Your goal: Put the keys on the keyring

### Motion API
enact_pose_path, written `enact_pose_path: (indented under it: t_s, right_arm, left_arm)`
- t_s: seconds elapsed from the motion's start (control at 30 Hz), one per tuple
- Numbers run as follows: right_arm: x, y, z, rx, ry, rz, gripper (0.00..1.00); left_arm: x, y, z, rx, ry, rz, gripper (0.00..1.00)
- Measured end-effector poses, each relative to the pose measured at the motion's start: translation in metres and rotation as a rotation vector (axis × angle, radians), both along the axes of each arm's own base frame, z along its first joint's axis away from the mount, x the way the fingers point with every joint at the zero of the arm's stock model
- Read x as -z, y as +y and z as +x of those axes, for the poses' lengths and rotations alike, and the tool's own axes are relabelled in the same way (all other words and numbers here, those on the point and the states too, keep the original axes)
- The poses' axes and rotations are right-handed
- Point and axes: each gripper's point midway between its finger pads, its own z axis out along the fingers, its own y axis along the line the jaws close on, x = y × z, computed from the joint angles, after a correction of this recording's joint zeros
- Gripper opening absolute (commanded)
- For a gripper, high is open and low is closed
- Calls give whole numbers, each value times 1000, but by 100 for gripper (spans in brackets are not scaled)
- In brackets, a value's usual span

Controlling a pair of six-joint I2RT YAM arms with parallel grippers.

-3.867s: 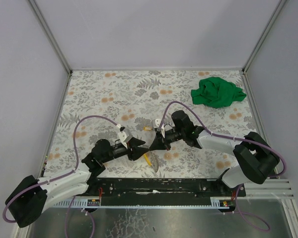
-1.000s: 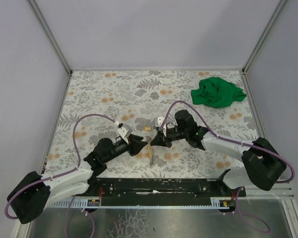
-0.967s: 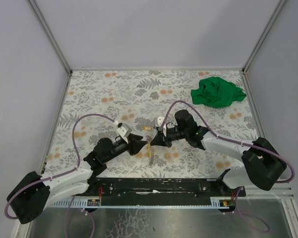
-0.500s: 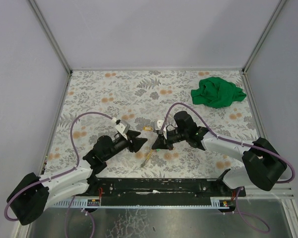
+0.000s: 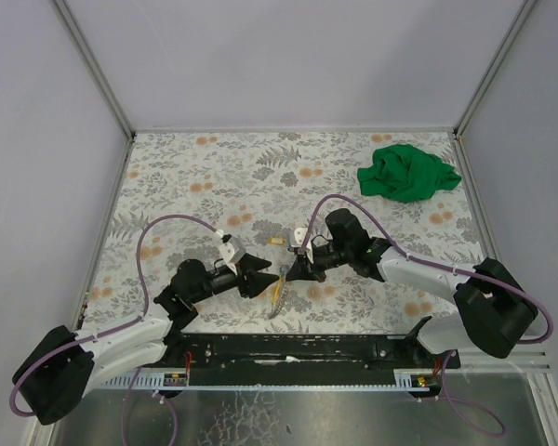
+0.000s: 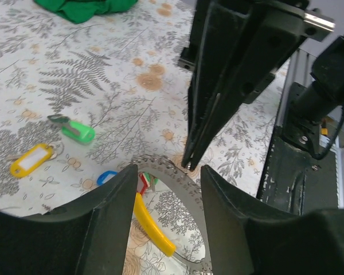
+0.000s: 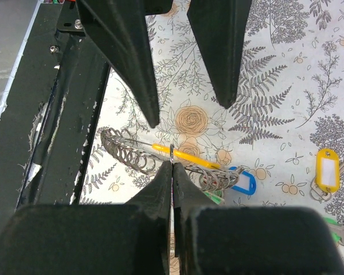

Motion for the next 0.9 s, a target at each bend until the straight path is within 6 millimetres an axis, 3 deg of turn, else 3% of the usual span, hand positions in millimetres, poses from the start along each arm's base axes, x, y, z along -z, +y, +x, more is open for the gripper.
enact_pose_path:
  t_s: [0.23,0.47,0.9]
  right_arm:
    - [-8,0,1,-5,-30,19,0]
    - [-18,1,1,-7,-56,44,0]
    - [-18,0,-1,-13,-62,50,0]
  left_arm:
    - [3,-8,-14,105,-18,10,44]
    - [7,-11,-22,164,-35,28,30]
    - [4,-13,-23,190,-65,20,29]
